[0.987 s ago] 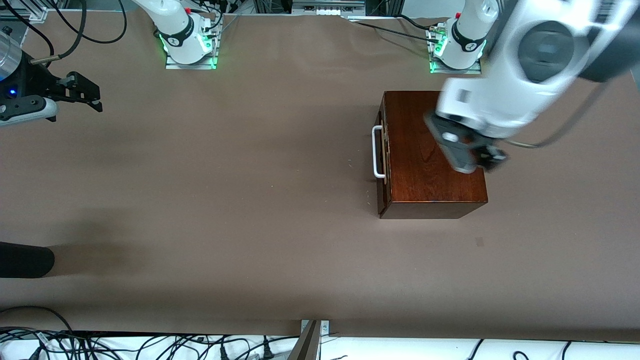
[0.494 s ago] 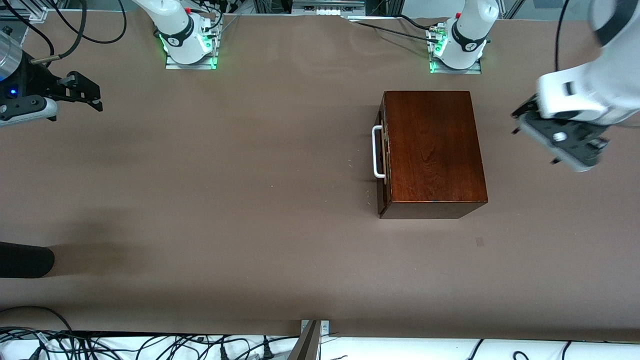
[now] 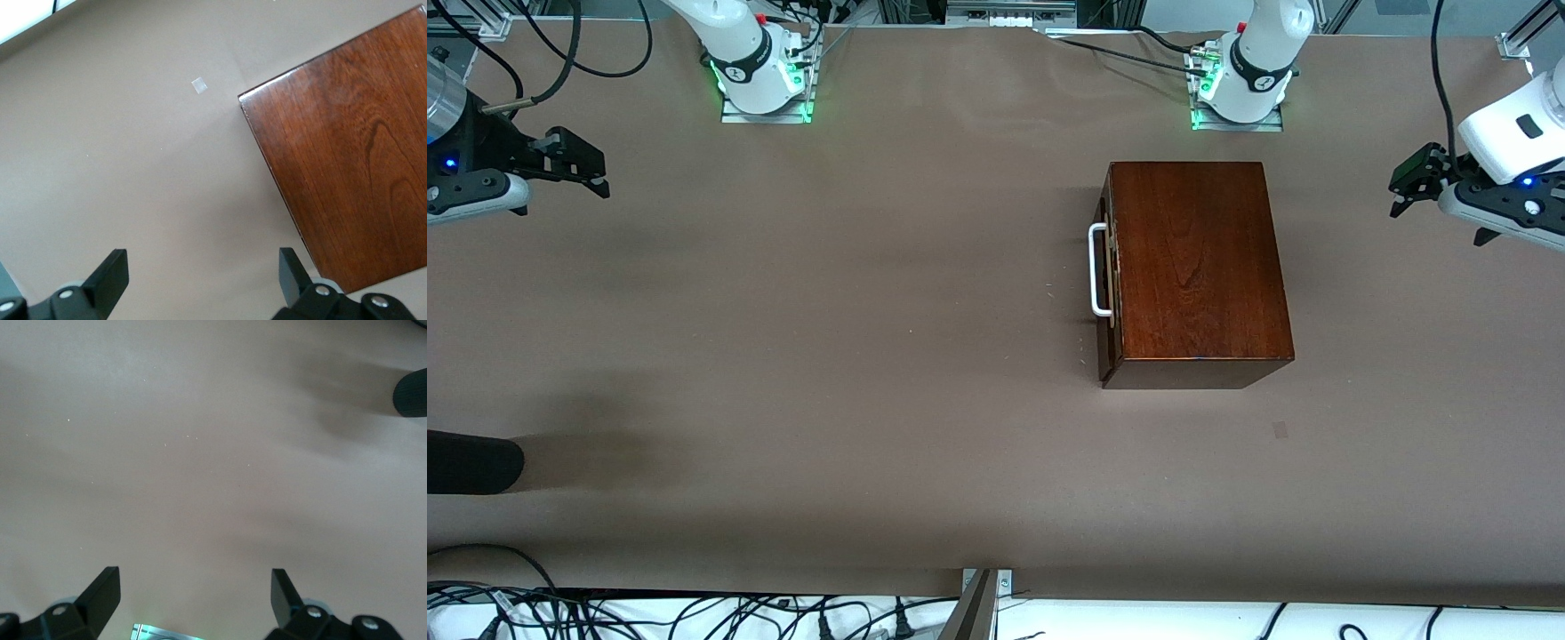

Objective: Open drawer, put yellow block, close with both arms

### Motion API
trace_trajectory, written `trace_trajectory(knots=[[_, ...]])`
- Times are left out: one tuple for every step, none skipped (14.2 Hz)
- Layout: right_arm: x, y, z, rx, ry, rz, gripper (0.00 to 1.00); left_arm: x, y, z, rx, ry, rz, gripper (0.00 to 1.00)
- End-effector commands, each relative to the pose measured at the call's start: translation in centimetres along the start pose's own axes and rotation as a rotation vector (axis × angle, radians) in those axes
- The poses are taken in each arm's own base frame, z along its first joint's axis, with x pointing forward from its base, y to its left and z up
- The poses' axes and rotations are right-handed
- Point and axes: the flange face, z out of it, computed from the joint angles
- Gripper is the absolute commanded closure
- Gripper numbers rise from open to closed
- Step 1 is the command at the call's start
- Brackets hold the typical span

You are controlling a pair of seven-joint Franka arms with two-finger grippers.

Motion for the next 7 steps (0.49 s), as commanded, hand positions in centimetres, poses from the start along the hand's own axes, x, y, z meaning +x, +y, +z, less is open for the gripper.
trace_trajectory(knots=[[-0.2, 0.0, -0.6, -0.012, -0.003, 0.002, 0.0, -0.7, 0.7, 3.0, 0.005, 0.002, -0.017, 0.0], [-0.2, -0.2, -0.6, -0.012, -0.001, 0.0, 0.0, -1.4, 0.6, 3.4, 0.009, 0.008, -0.021, 0.0], [-0.2, -0.2, -0.7, -0.012, -0.001, 0.0, 0.0, -2.3, -0.1, 3.3, 0.013, 0.018, -0.04, 0.0], [-0.2, -0.2, -0.7, -0.013, 0.0, 0.0, 0.0, -3.0, -1.0, 3.1, 0.004, 0.023, -0.075, 0.0], [-0.2, -0.2, -0.6, -0.012, -0.002, 0.003, 0.0, -3.0, -0.9, 2.9, -0.039, 0.043, -0.104, 0.0], [-0.3, -0.2, -0.6, -0.012, -0.004, 0.026, 0.0, -2.9, -0.8, 2.8, -0.058, 0.05, -0.146, 0.0], [-0.3, -0.2, -0.6, -0.011, -0.005, 0.054, 0.0, -3.0, -0.8, 3.0, -0.062, 0.042, -0.219, 0.0]])
